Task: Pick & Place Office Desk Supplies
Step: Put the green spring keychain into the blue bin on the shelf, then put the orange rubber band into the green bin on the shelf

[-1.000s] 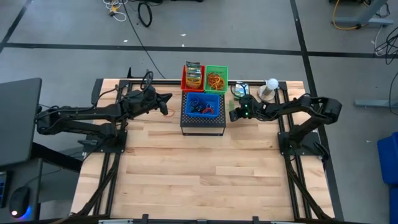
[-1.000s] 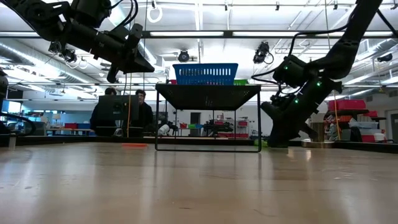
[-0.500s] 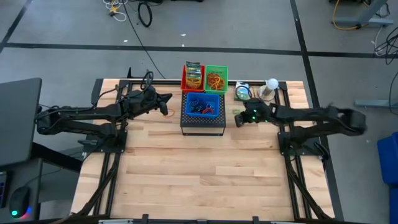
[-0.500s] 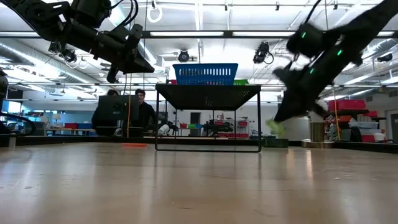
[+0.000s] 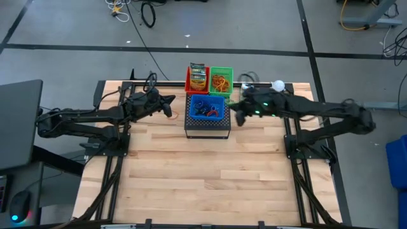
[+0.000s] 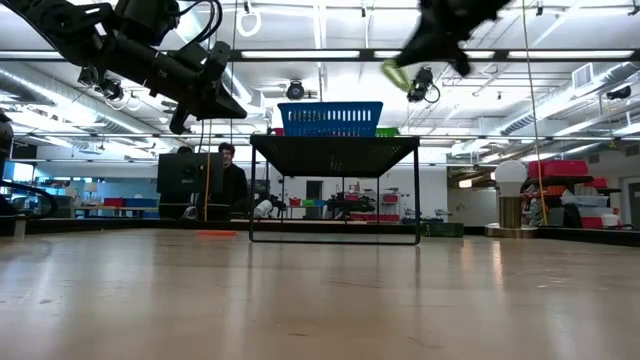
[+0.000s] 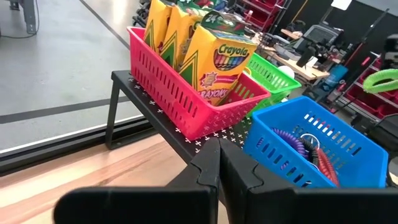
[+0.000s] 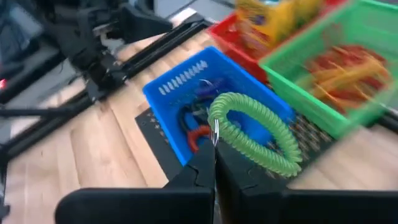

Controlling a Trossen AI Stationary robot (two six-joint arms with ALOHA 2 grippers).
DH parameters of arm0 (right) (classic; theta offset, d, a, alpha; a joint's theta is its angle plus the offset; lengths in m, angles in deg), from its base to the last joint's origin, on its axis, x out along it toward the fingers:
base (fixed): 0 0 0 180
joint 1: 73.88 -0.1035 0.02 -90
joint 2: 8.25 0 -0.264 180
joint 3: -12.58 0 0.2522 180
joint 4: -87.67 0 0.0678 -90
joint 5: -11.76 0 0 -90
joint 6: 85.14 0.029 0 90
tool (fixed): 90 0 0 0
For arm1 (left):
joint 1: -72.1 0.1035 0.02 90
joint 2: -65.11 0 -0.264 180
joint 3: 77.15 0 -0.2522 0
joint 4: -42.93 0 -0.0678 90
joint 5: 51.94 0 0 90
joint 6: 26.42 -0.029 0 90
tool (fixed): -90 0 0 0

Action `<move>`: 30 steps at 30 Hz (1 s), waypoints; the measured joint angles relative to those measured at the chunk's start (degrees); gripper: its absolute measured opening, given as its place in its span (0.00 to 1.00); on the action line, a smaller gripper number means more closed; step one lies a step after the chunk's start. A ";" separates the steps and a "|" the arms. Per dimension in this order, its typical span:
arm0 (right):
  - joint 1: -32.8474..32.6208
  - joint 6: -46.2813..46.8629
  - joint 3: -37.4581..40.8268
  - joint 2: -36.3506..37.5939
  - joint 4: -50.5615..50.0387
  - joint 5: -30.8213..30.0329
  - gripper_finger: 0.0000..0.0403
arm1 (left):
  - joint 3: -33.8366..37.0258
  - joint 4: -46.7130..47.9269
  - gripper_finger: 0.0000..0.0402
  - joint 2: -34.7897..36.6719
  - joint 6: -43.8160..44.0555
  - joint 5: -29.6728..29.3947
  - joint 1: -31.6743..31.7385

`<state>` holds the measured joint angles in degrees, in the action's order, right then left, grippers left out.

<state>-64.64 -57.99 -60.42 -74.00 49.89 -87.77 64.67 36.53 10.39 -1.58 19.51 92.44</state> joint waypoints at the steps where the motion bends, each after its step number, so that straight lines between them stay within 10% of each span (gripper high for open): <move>1: 0.21 -1.48 -2.06 -2.43 0.11 1.10 0.00 | 0.00 0.04 0.02 0.00 0.00 -0.05 0.00; 12: 3.19 -7.07 -11.05 -20.41 -0.48 8.38 0.06 | 0.00 0.43 0.02 0.00 0.61 -0.06 0.00; 30: 2.54 -8.07 -15.74 -14.64 -2.04 1.57 0.57 | -0.31 17.09 0.02 -0.41 11.23 -4.33 -0.52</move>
<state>-62.10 -66.06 -76.16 -88.64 47.85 -86.20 64.36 53.62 9.98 9.65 15.18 91.92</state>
